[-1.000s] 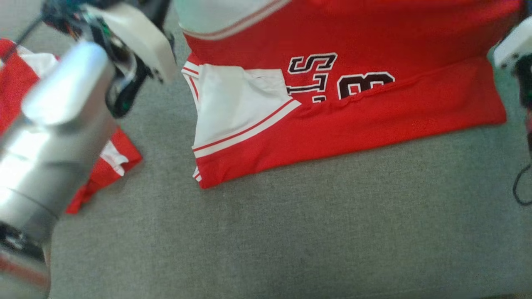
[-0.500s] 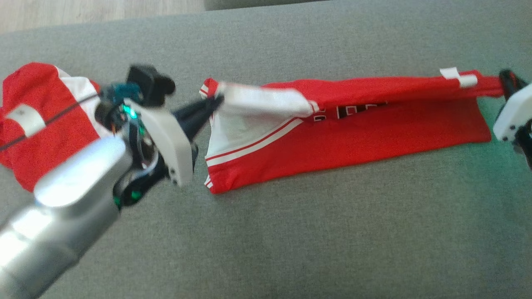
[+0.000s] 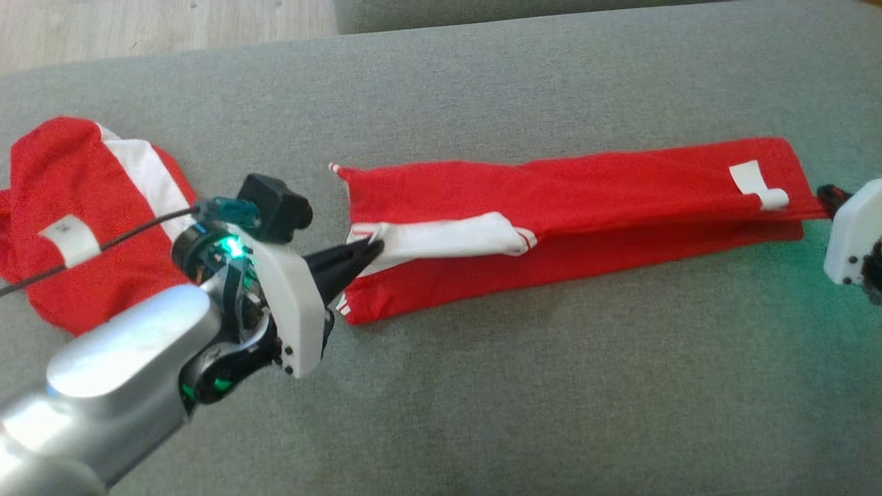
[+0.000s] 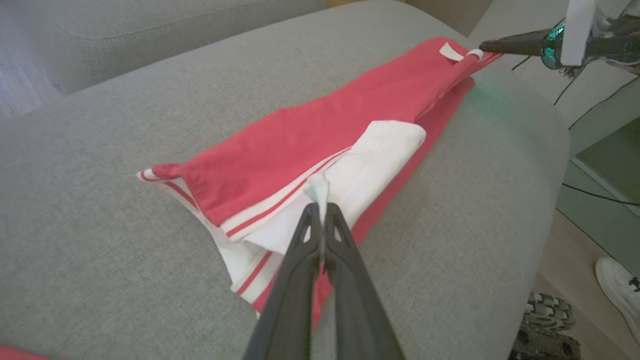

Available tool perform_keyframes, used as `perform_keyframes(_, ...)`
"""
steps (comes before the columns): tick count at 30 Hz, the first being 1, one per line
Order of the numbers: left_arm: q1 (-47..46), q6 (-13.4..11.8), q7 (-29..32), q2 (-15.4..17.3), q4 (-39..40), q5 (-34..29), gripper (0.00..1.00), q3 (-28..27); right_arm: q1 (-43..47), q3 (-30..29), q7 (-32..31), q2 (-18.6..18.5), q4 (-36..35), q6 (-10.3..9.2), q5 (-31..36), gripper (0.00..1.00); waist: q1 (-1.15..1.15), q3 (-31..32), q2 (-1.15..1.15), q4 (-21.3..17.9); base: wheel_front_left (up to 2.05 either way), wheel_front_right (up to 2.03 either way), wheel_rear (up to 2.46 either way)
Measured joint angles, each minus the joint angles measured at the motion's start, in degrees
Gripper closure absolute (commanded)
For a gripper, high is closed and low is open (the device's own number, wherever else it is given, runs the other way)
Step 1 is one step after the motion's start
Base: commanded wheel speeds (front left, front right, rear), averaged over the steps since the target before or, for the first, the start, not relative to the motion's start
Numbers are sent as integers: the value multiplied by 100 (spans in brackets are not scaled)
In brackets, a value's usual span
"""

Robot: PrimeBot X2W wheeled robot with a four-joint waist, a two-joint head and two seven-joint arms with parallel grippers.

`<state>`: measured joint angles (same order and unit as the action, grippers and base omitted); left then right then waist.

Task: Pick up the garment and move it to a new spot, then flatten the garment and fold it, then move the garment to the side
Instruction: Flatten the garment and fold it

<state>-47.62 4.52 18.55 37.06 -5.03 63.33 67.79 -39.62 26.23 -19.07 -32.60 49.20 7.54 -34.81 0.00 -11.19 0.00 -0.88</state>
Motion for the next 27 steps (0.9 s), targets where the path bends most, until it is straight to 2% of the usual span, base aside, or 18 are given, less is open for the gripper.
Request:
perform_keyframes(6, 99, -34, 260, 31, 129, 123, 100, 122, 48, 185, -207, -97, -67, 0, -126, 100, 0, -28, 0, -41, 0, 0, 0)
perform_keyframes(7, 114, -58, 264, 31, 129, 123, 93, 142, 48, 199, -234, -97, -70, 0, -155, 100, 0, -44, 0, -47, 0, 0, 0)
perform_keyframes(8, 115, -81, 263, 31, 124, 123, 5, 148, 48, 215, -327, -97, -65, 0, -193, 100, 0, -62, 0, -53, 0, 0, 0)
perform_keyframes(9, 114, -104, 261, 27, 118, 119, 0, 149, 48, 234, -396, -97, -52, 0, -211, 77, 1, -78, 0, -60, 0, 0, 0)
perform_keyframes(10, 114, -104, 264, 25, 111, 113, 0, 159, 48, 238, -409, -96, -34, 0, -214, 0, 1, -92, 0, -68, 0, 0, 0)
perform_keyframes(14, 115, -120, 227, 10, 46, 113, 0, 189, 44, 138, -470, -91, 0, 0, -325, 0, 1, -114, 0, -103, 0, 0, 0)
perform_keyframes(18, 116, -344, -209, -57, -88, 113, 0, -37, 27, -38, -282, -77, -14, 0, -352, 0, 1, -48, 0, -126, 0, 0, 0)
perform_keyframes(22, 116, -623, -933, -230, -300, 100, 0, -471, -64, -370, 208, 29, -75, 0, -360, 0, 1, 86, 0, -148, 0, 0, 0)
perform_keyframes(27, 136, -957, -2179, -468, -572, -38, 0, -1065, -213, -683, 1109, 275, -398, 0, -268, 0, 0, 310, 0, -166, 0, 0, 0)
